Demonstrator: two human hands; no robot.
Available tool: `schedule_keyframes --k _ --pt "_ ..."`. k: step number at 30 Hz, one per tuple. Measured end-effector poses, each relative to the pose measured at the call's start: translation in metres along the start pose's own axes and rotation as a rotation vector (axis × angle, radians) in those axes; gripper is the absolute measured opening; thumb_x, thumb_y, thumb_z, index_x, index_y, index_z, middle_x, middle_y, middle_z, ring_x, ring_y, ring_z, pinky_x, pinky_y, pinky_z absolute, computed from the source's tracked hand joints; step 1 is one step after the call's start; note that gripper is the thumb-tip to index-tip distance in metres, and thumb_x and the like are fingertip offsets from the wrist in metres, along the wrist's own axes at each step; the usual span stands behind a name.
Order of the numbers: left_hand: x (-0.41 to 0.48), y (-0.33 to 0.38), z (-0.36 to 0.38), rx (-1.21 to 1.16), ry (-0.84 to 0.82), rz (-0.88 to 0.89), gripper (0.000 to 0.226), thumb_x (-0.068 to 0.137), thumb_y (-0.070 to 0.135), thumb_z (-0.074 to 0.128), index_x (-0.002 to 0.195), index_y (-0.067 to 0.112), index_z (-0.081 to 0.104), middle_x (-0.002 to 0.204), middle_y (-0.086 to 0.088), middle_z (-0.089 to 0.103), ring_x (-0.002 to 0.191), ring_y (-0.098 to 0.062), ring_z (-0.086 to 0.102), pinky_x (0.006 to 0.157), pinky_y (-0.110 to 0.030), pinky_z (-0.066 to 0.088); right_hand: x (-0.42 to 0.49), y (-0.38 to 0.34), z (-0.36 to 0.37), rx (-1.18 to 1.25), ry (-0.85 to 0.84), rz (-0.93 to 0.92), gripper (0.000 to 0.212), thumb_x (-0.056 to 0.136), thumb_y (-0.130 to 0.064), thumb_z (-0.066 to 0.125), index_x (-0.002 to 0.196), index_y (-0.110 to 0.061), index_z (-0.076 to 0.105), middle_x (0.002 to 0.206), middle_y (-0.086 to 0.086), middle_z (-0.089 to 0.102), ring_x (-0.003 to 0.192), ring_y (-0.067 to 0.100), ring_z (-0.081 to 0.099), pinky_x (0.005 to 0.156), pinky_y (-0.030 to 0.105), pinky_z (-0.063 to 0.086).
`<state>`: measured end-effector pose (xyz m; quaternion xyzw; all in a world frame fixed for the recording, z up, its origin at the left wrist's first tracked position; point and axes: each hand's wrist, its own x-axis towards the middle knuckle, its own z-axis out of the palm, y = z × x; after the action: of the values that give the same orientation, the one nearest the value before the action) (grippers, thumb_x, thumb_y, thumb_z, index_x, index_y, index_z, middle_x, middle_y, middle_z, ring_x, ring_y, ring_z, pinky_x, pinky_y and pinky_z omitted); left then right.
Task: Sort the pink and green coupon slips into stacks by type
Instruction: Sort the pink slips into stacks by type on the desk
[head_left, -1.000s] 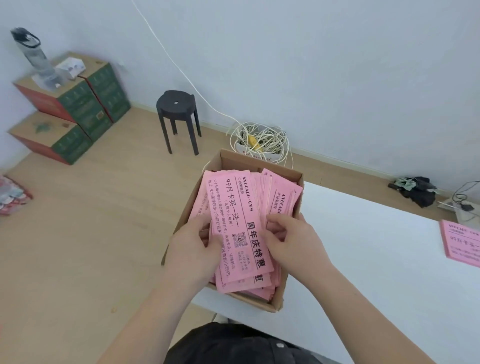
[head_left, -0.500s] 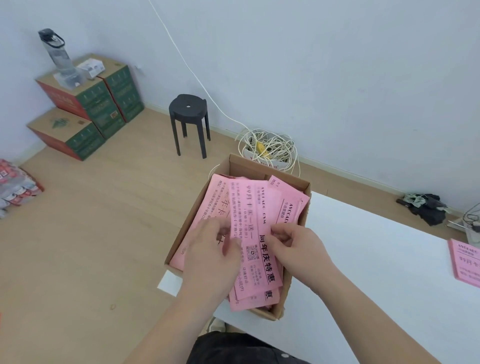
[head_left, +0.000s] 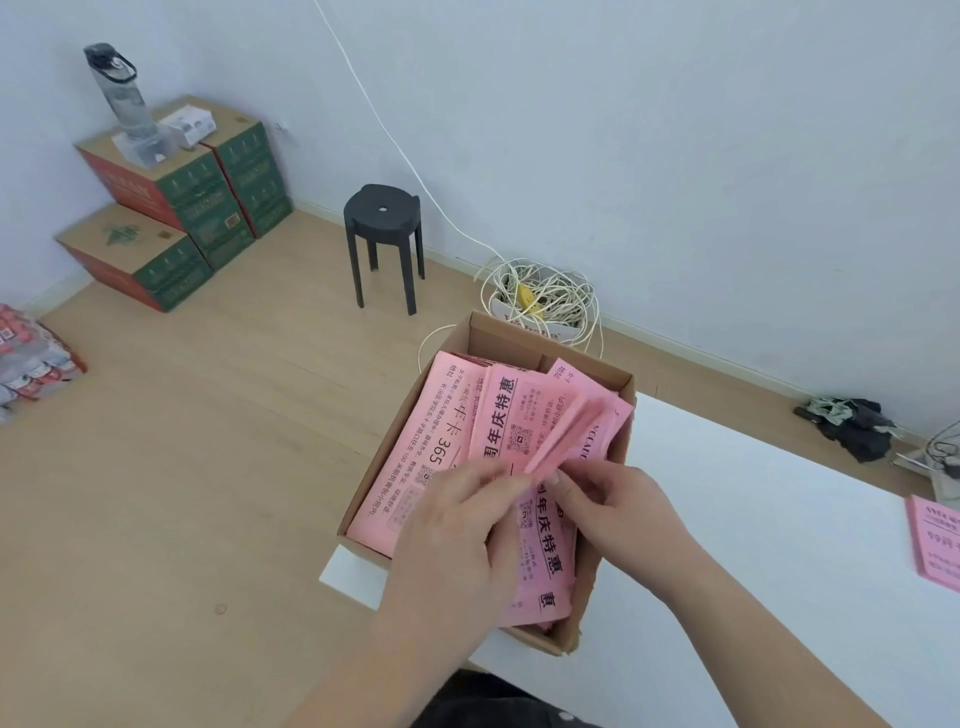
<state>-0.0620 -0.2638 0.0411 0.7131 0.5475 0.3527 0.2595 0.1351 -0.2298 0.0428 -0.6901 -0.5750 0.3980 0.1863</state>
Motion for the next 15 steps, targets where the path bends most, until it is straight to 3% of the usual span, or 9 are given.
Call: schedule_keyframes --k 2,4,8,11,15 --pt "0.003 0.003 -0.007 -0.189 -0.189 -0.068 0.034 0.098 0.018 0.063 0.124 0.04 0.069 0.121 0.026 0.063 0.112 -0.003 0.061 0.092 -0.022 0.049 0.0 0.002 -0.002 0.042 0.011 0.024 0.026 0.094 -0.045 0.063 0.084 -0.022 0.07 0.079 -0.007 0.073 0.078 0.014 0.069 0.073 0.037 0.059" --pt "0.007 0.003 -0.013 -0.253 -0.253 -0.096 0.033 0.098 0.019 0.065 0.123 0.041 0.071 0.121 0.027 0.063 0.113 -0.003 0.061 0.091 -0.019 0.049 0.0 0.003 -0.003 0.076 0.011 0.031 0.021 0.094 -0.043 0.064 0.089 -0.023 0.07 0.083 -0.009 0.075 0.082 0.013 0.071 0.076 0.039 0.06" --pt "0.02 0.002 -0.024 -0.339 -0.263 -0.252 0.033 0.097 0.019 0.067 0.116 0.046 0.072 0.113 0.028 0.068 0.103 -0.001 0.064 0.082 -0.021 0.055 -0.002 -0.001 -0.001 0.028 -0.01 0.015 0.028 0.096 -0.054 0.061 0.09 -0.03 0.074 0.078 -0.015 0.073 0.074 0.005 0.067 0.064 0.024 0.054" --pt "0.028 0.003 -0.03 -0.42 -0.238 -0.423 0.029 0.098 0.022 0.067 0.111 0.047 0.071 0.1 0.026 0.072 0.091 0.003 0.069 0.074 -0.027 0.061 -0.004 -0.003 0.001 0.053 0.0 -0.002 0.029 0.096 -0.054 0.061 0.101 -0.029 0.075 0.082 -0.013 0.074 0.079 0.007 0.068 0.075 0.029 0.058" --pt "0.034 -0.003 -0.03 -0.199 -0.139 -0.347 0.026 0.094 0.027 0.069 0.116 0.041 0.072 0.108 0.025 0.064 0.1 0.008 0.06 0.087 -0.021 0.056 -0.007 -0.002 0.004 0.006 0.012 -0.027 0.024 0.098 -0.044 0.062 0.104 -0.023 0.073 0.083 -0.014 0.074 0.08 0.009 0.069 0.08 0.036 0.059"
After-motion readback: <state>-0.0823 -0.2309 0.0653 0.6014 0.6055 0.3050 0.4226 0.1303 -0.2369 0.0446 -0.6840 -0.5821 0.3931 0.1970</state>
